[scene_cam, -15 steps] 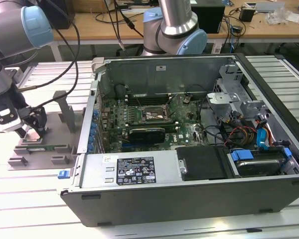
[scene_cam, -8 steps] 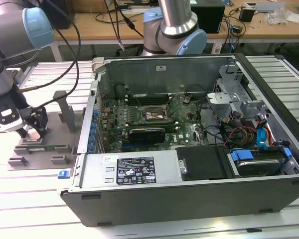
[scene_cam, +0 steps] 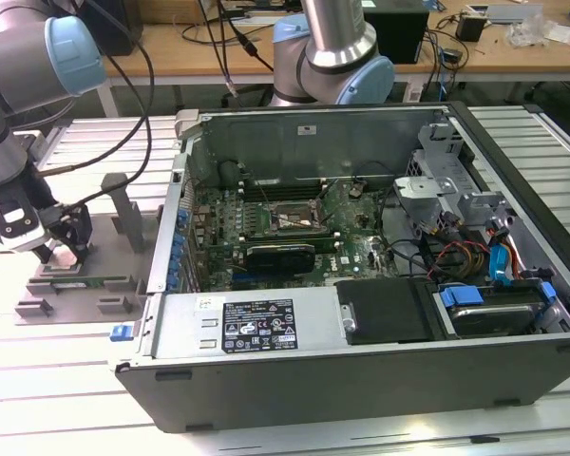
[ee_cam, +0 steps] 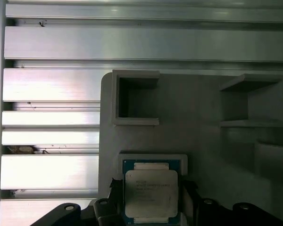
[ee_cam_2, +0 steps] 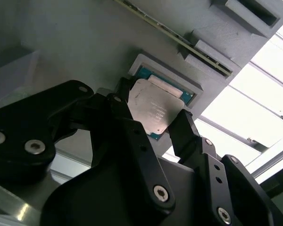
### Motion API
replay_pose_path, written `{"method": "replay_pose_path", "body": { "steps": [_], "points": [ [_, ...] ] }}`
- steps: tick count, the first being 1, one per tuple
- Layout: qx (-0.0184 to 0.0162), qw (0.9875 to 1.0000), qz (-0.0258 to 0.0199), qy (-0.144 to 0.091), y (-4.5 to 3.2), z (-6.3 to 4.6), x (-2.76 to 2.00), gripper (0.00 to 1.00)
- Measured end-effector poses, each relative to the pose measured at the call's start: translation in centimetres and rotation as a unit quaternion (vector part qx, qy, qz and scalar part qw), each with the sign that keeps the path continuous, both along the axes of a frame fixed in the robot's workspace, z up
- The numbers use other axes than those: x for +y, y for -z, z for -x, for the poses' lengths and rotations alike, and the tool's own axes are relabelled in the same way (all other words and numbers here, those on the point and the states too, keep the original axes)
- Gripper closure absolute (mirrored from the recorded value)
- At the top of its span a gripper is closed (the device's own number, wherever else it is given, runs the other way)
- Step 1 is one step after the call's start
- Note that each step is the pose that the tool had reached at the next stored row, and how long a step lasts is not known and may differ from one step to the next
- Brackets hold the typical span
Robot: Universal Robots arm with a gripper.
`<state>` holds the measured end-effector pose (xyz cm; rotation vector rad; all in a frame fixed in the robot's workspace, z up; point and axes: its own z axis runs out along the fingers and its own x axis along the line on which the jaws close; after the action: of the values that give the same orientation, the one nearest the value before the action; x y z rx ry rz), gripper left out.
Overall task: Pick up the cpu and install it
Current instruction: 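Pick up the cpu and move it towards the insertion slot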
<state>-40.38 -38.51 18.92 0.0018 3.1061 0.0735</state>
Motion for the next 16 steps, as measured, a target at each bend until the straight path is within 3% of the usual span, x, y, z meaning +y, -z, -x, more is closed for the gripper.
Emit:
{"method": "replay_pose_path", "body": {
  "steps": [9,11,16],
  "points": [
    [0.0001,1.0000,0.0001,0.000,-0.05,0.00,0.00,0.40],
    [0.0002,1.0000,0.0001,0.000,-0.06,0.01,0.00,0.46],
    [0.0001,1.0000,0.0001,0.000,-0.06,0.00,0.00,0.46]
  ]
}}
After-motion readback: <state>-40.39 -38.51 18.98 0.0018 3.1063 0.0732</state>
